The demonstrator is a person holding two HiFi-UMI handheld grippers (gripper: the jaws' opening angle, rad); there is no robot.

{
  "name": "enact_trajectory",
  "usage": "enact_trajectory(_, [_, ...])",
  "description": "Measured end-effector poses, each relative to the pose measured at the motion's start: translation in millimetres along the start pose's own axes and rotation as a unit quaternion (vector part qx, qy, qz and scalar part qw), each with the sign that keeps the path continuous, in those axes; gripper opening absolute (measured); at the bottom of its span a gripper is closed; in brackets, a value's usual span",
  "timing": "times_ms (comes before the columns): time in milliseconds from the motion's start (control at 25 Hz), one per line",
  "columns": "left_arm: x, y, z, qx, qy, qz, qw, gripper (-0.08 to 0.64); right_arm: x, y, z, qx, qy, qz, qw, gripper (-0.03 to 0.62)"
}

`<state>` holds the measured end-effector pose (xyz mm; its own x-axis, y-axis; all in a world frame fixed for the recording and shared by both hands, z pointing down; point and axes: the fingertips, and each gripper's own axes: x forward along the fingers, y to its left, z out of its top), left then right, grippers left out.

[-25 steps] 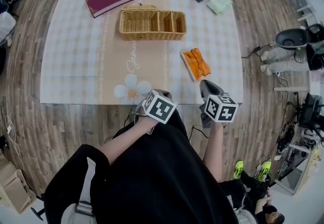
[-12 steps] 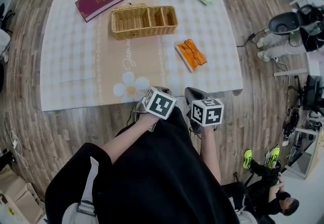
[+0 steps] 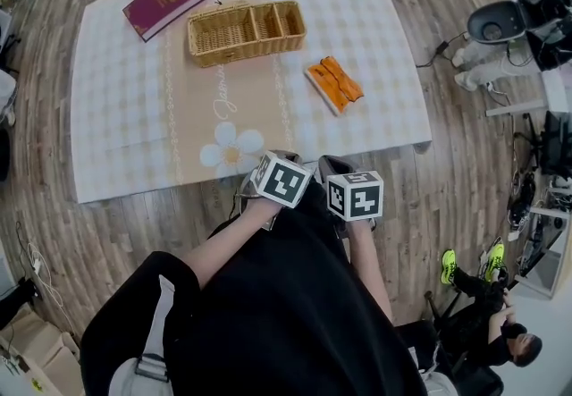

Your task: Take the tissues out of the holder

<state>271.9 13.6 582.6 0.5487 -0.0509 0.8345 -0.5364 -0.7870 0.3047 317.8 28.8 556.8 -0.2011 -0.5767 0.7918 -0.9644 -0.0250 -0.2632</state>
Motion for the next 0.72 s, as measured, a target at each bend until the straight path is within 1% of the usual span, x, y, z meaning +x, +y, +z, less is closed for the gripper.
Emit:
enact_trajectory(200, [0.3, 0.0, 2.2, 0.003, -0.003, -0.003, 1.0, 0.0, -17.9, -26.1, -6.3, 0.023, 0.0, -0.026, 0.999, 0.015])
enact_trajectory(280, [-0.1, 1.0, 3.6, 0.003, -0.003, -0.003, 1.0, 0.0, -18.2, -32.3, -10.1, 0.029, 0.005, -0.031, 0.999, 0.015])
enact_trajectory(400, [-1.1, 1.4, 6.0, 0.003, -0.005, -0.003, 1.0, 0.0, -13.0, -29.0, -11.7, 0.029, 0.012, -0.026, 0.999, 0.015])
enact_trajectory(720, [-2.8, 7.0, 7.9, 0.0, -0.005, -0.002, 1.0, 0.0, 0.8, -12.0, 0.4, 0.006, 0.02, -0.009, 1.0, 0.015])
